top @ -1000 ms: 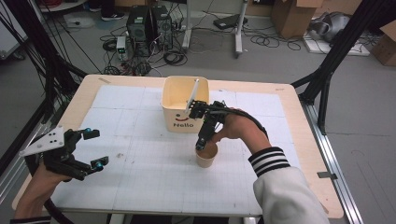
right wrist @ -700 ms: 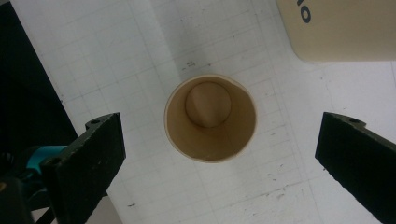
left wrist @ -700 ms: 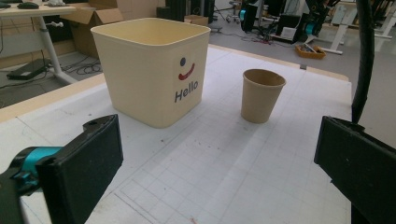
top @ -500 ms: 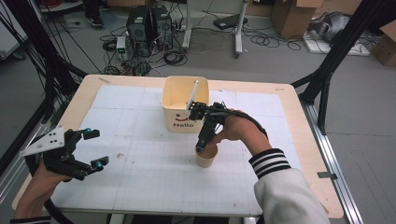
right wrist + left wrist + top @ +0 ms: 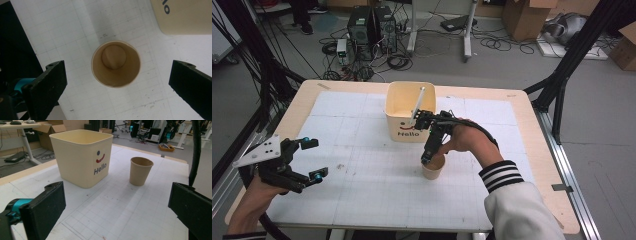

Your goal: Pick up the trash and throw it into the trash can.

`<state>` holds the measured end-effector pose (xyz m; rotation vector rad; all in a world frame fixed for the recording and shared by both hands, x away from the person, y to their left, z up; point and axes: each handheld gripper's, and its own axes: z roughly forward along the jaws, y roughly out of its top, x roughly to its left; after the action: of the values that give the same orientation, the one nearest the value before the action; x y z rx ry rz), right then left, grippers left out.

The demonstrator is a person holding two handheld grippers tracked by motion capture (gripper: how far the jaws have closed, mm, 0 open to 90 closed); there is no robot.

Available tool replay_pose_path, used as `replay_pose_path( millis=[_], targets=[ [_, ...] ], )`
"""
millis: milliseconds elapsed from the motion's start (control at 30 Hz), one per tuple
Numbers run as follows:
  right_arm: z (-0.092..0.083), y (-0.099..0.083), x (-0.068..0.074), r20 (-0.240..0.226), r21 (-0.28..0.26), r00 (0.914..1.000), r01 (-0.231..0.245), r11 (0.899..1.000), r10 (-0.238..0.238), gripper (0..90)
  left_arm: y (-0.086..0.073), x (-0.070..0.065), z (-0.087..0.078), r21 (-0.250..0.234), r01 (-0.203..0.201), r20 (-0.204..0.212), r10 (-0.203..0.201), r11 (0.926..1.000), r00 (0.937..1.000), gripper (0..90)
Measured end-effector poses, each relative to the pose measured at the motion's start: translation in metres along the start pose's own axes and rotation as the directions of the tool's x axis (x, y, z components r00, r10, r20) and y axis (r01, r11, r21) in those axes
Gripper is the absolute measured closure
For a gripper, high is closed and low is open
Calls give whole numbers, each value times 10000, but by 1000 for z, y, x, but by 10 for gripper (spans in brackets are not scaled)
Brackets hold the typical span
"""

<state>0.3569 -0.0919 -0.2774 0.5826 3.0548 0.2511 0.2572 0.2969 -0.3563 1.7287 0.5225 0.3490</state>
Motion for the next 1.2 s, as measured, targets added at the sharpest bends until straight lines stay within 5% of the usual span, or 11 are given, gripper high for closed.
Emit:
replay_pose_path(
  millis=[1200],
  targets=[
    [42,-13,1,42,89,10000,-86,9999,86,3,-1,-1,2,67,28,38,-29,10000,10000,17]
  ],
)
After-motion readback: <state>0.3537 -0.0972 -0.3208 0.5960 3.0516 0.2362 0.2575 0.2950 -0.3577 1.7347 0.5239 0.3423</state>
